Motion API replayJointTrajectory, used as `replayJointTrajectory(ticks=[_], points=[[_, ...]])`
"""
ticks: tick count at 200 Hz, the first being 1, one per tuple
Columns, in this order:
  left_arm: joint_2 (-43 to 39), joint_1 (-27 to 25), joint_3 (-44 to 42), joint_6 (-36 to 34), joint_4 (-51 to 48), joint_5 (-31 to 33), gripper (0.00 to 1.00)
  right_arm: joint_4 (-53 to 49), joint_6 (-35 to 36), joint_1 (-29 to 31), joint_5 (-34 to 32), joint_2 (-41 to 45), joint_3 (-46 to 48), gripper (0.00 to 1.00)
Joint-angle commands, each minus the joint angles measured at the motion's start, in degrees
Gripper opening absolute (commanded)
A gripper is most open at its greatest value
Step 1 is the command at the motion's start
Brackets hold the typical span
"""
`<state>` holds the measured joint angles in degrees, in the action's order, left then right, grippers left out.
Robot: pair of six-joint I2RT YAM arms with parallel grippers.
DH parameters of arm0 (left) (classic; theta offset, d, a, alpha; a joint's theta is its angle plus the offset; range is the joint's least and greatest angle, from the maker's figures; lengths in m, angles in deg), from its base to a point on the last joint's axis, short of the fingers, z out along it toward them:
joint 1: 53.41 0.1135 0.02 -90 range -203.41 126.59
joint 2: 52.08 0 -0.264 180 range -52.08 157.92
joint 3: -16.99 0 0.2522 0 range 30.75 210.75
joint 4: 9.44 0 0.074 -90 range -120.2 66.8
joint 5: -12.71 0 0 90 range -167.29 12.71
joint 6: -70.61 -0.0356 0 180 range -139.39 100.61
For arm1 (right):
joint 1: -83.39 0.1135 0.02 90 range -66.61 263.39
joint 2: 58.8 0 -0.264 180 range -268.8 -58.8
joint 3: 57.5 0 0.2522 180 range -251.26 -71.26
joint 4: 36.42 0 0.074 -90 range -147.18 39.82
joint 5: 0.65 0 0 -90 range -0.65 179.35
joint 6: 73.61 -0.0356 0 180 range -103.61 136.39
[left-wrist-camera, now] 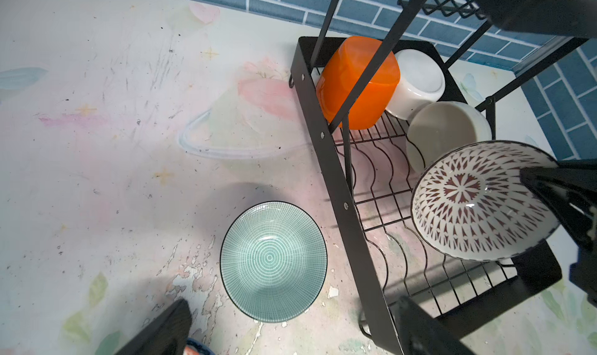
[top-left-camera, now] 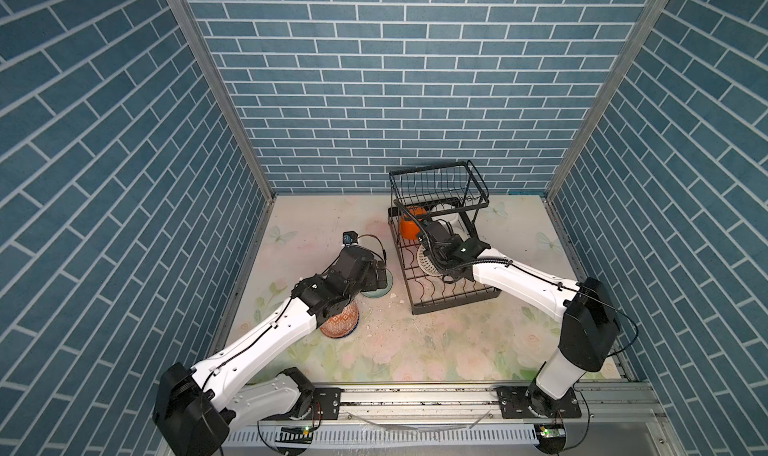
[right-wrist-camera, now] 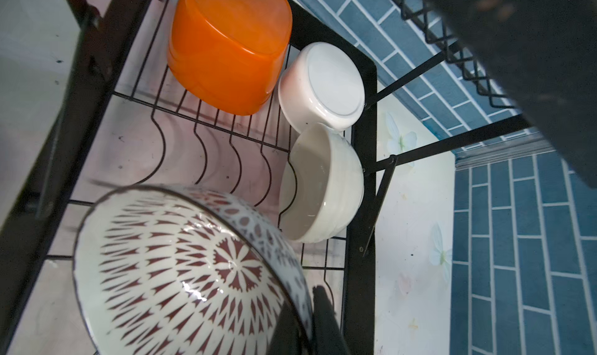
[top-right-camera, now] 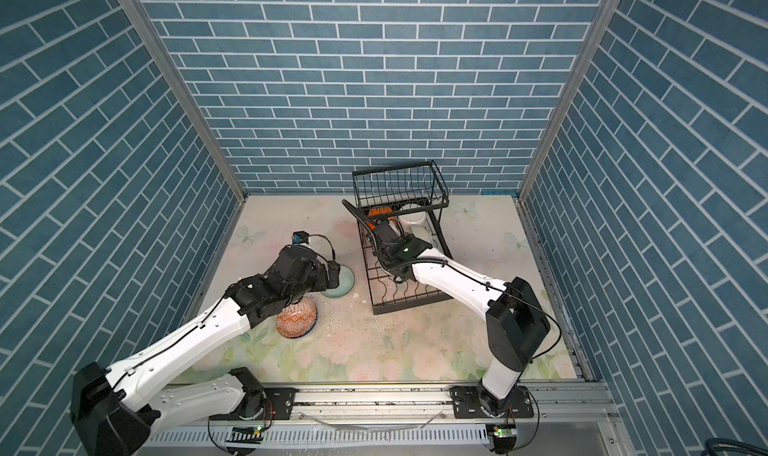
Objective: Load the bowls into the dish rack
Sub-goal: 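Open the left gripper off the bowl while the right gripper holds it, then lower the maroon-patterned bowl into the rack slots beside the cream bowl with the right gripper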
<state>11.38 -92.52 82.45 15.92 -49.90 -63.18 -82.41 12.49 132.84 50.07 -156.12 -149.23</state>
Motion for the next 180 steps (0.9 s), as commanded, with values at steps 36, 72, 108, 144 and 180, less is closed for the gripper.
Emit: replayJointTrajectory(ticks=[36,72,108,144,180], points=[[-1.23,1.40,-1.39,-0.15,-1.06,0.42,0.99,6.75,4.66,1.37,-10.19,-3.70,2.21,0.00],[-1.71,2.02,-1.51,-0.35,-1.34,0.31,1.00,11.36,8.60,1.47,-14.01,-5.30,3.07,0.00],[-2.24,2.58,-1.78,-0.42,-1.60,0.23,1.00,17.00,13.73,1.43,-17.13,-7.06,3.82,0.00],[-2.66,3.10,-1.69,-0.80,-2.13,-0.24,1.00,22.96,19.52,1.56,-21.11,-9.23,4.30,0.00],[-3.42,3.50,-1.77,-1.22,-2.65,-0.13,1.00,27.12,22.45,1.53,-21.95,-10.52,5.02,0.00]])
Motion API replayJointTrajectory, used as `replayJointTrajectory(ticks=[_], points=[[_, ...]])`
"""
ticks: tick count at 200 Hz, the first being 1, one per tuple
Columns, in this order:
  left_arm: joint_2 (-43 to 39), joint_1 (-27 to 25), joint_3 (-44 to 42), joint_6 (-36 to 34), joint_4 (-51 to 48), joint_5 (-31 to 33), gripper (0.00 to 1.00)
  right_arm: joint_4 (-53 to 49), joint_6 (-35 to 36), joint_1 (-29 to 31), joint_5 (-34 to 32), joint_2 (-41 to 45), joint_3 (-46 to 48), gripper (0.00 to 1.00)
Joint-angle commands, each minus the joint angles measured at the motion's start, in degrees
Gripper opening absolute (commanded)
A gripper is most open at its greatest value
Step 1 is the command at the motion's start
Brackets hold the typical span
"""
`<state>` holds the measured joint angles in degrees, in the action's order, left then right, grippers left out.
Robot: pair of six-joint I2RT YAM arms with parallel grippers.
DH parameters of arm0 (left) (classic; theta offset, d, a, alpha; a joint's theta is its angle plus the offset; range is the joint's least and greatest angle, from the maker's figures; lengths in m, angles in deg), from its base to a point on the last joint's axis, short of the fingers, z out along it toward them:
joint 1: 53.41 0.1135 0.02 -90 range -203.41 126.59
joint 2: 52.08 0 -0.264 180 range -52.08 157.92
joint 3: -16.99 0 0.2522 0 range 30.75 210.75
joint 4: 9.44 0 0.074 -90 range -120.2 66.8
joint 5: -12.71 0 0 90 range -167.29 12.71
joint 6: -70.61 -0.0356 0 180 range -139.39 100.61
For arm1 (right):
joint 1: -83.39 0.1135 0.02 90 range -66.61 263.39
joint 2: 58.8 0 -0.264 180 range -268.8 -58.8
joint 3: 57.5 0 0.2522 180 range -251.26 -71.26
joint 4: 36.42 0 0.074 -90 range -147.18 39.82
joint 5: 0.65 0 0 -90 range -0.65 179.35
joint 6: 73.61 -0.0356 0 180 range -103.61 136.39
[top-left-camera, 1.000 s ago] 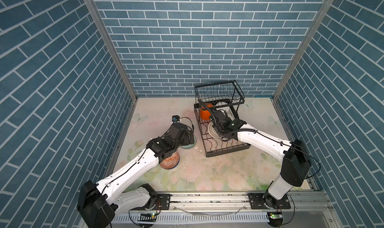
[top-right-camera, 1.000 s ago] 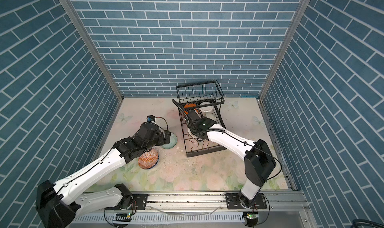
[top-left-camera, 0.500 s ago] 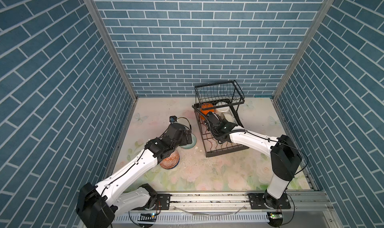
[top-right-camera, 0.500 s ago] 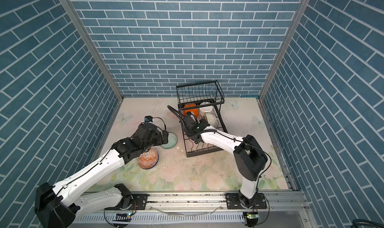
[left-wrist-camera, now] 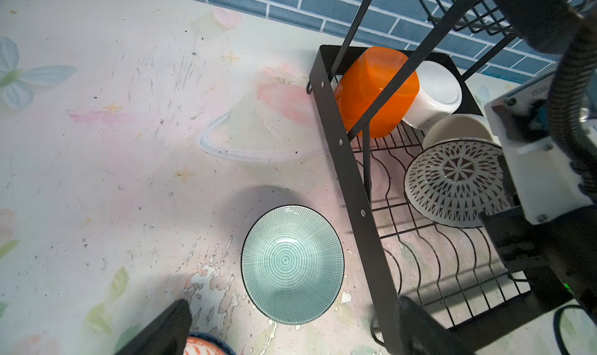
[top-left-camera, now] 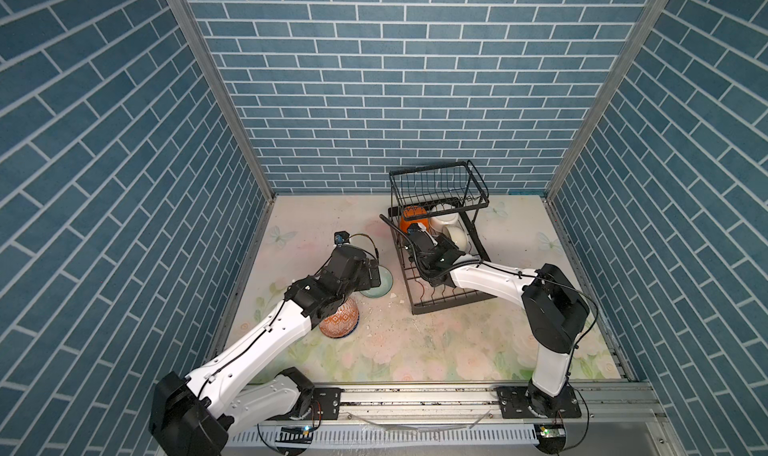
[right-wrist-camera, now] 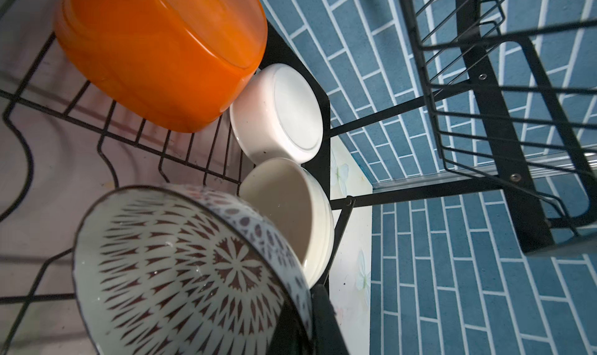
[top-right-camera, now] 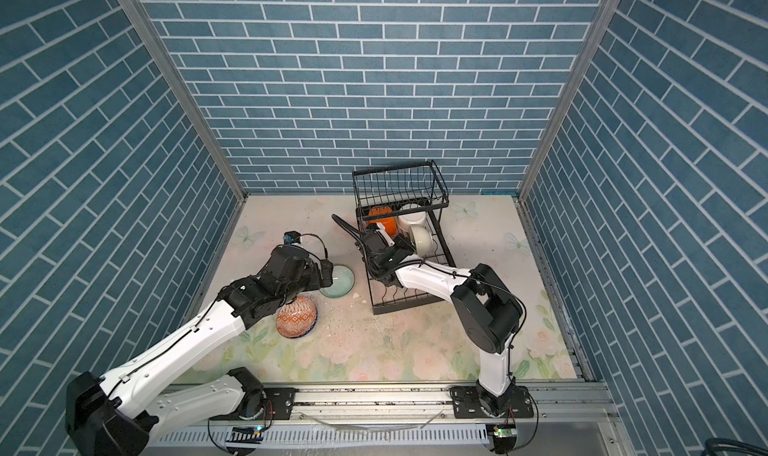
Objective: Load the bowls into the dish rack
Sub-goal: 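Lower the maroon-patterned bowl into the rack slots beside the cream bowl with the right gripper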
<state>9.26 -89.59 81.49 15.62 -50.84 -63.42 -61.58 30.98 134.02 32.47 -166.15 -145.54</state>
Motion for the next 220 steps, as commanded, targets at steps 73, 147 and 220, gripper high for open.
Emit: replayJointTrajectory(ticks=[73,147,220], points=[[-1.93,0.90,-1.43,-0.95,-1.89,0.10,1.00,14.42,12.86,0.41,-7.77,-3.27,1.24,0.00],[-2.73,1.38,-2.30,-0.86,-1.72,-0.01,1.00,24.22,22.04,0.39,-10.32,-5.87,2.16,0.00],[-2.99,1.68,-3.19,-0.57,-1.28,-0.25,1.00,33.84,30.40,0.37,-10.44,-8.52,3.35,0.00]])
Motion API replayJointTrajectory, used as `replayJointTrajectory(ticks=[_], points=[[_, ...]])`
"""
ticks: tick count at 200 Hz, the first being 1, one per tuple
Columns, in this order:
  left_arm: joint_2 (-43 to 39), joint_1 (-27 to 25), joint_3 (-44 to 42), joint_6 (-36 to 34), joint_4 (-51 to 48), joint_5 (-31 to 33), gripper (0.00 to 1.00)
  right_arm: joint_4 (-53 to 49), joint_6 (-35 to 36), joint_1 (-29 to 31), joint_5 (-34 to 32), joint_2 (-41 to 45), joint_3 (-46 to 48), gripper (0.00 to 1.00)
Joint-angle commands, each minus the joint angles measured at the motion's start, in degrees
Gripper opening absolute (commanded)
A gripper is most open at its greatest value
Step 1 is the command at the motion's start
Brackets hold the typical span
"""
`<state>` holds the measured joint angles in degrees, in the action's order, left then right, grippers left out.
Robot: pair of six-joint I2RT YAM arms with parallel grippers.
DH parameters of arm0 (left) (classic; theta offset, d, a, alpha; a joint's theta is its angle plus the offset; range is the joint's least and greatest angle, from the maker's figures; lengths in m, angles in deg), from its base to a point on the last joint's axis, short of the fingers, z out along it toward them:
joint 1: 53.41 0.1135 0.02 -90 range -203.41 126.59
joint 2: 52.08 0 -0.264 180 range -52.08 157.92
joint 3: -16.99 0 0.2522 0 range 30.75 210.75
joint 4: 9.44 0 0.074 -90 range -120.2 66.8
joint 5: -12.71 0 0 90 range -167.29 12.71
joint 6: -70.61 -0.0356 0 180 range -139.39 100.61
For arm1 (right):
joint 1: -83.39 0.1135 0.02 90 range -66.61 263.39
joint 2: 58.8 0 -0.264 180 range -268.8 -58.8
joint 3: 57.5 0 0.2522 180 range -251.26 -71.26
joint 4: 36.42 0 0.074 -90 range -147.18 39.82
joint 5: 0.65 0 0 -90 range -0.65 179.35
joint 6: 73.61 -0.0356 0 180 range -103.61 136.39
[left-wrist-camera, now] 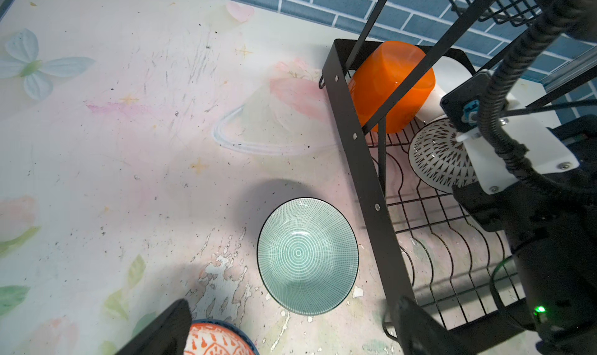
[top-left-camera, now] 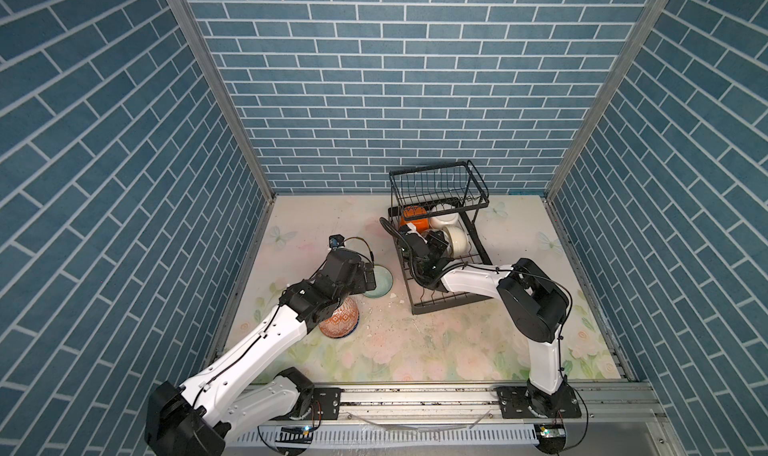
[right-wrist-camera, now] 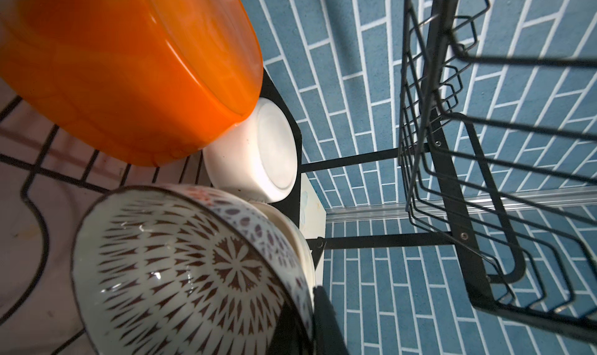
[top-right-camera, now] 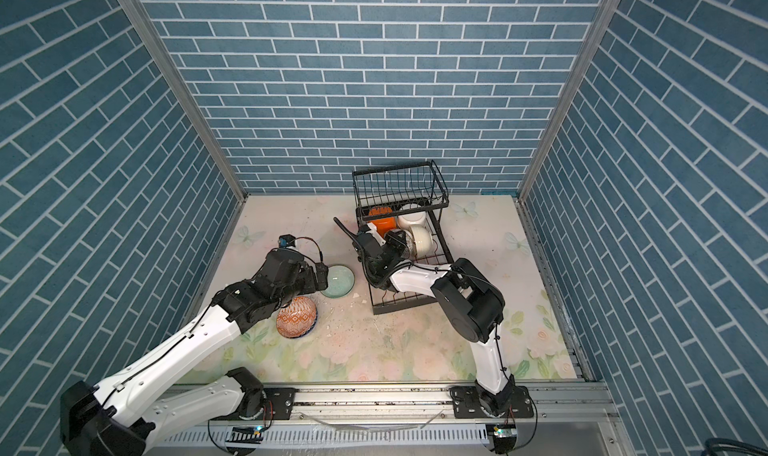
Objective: Load the bowls into the dish rack
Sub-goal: 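Lower the maroon-patterned bowl into the rack slots beside the cream bowl with the right gripper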
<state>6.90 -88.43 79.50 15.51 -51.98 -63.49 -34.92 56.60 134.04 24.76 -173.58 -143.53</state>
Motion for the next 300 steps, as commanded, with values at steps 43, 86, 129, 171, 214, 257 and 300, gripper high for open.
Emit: replayJointTrajectory(ticks=[43,86,129,171,214,257,300], points=[[-0.62,0.77,-1.13,-0.53,-0.05,-0.33,1.00,10.51,7.62,-0.04,-2.55,-2.28,1.74,0.00],[-0.63,0.92,-1.20,-0.53,-0.15,-0.44,0.99,12.11,9.06,-0.93,-2.55,-2.38,2.04,0.00],[-0.58,0.98,-1.29,-0.47,0.03,-0.68,1.00,13.44,10.45,-1.59,-2.82,-2.27,2.13,0.00],[-0.62,1.01,-1.55,-0.44,0.06,-0.82,1.00,15.38,12.70,-2.23,-3.50,-3.32,1.87,0.00],[-0.87,1.09,-1.55,-0.44,0.11,-0.75,1.00,15.08,12.78,-2.49,-3.71,-4.29,2.02,0.00],[-0.52,1.08,-1.39,-0.55,0.34,-0.91,1.00,12.41,11.52,-2.32,-4.37,-5.01,1.28,0.00],[-0.23,1.10,-1.20,-0.71,0.45,-1.07,1.00,4.65,5.86,-1.67,-3.97,-4.65,-0.25,0.00]])
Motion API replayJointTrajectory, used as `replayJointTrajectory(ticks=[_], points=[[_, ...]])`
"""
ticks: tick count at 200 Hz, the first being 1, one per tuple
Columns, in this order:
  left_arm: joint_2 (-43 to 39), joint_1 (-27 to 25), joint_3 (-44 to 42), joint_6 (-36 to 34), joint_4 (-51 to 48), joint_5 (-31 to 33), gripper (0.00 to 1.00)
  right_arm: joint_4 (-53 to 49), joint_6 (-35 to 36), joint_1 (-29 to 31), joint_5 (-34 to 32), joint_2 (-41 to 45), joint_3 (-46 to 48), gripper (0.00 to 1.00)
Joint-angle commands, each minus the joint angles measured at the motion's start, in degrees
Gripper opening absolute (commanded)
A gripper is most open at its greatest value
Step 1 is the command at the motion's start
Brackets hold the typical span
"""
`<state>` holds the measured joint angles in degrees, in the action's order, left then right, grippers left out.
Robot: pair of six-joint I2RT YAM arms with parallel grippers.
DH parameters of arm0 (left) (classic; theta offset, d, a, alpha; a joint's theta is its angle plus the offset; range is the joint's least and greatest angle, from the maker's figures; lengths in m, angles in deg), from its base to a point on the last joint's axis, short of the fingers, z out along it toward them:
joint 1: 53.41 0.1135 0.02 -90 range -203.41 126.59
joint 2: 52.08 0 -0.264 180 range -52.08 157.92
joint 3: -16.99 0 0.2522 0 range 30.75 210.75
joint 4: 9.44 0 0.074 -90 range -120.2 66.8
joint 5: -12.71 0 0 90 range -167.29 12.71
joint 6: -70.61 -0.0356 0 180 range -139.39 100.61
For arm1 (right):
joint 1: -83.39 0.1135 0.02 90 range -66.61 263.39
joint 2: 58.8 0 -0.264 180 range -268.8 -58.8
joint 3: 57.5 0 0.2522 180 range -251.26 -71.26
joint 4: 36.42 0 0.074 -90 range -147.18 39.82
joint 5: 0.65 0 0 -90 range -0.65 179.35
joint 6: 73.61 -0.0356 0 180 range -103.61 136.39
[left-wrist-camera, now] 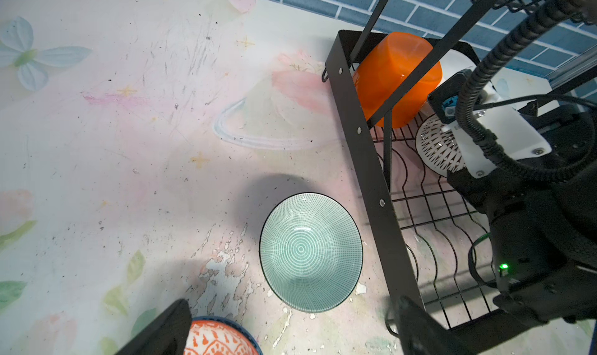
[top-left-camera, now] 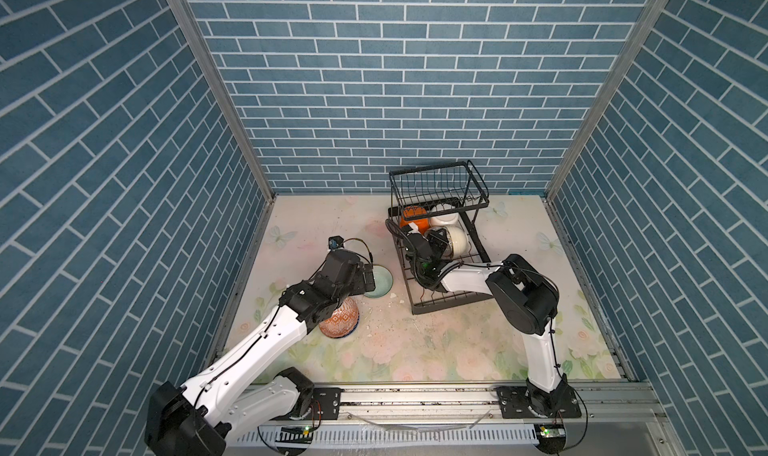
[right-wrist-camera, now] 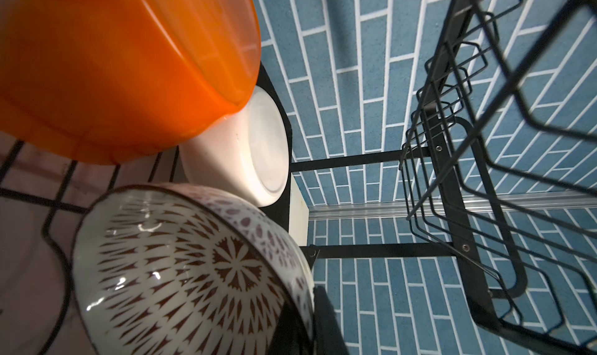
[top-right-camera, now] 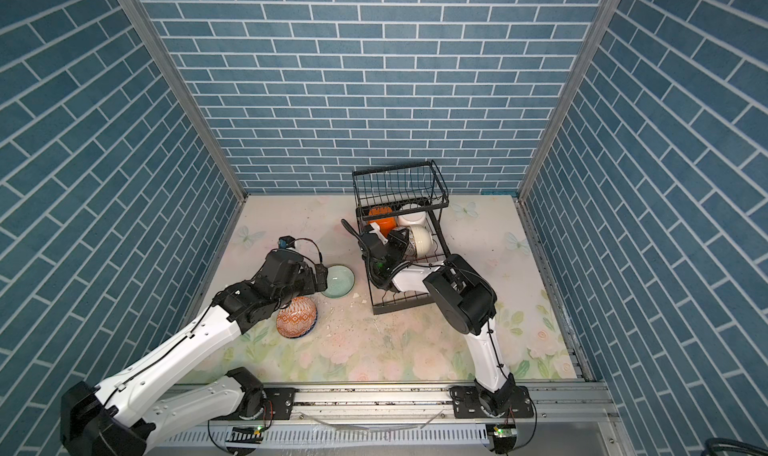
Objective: Load the bowls into the dish rack
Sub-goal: 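Tilt the maroon-patterned bowl upright against the cream bowl with the right gripper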
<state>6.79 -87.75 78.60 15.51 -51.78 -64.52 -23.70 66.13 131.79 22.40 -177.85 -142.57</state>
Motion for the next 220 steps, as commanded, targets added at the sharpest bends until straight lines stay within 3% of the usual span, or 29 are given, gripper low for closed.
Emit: replayJointTrajectory(ticks=[1,102,220], points=[[-0.09,0.42,-0.31,-0.71,0.27,-0.04,1.00,-6.72,-3.81,0.56,-1.60,-0.39,-1.25,0.00],[0.14,0.77,-0.48,-0.88,0.28,-0.49,1.00,-27.92,-18.11,2.86,-1.59,-3.55,-9.22,0.00],[0.05,0.95,-1.10,-0.85,0.32,-0.53,1.00,-35.64,-21.70,4.20,0.11,-8.83,-16.93,0.00]])
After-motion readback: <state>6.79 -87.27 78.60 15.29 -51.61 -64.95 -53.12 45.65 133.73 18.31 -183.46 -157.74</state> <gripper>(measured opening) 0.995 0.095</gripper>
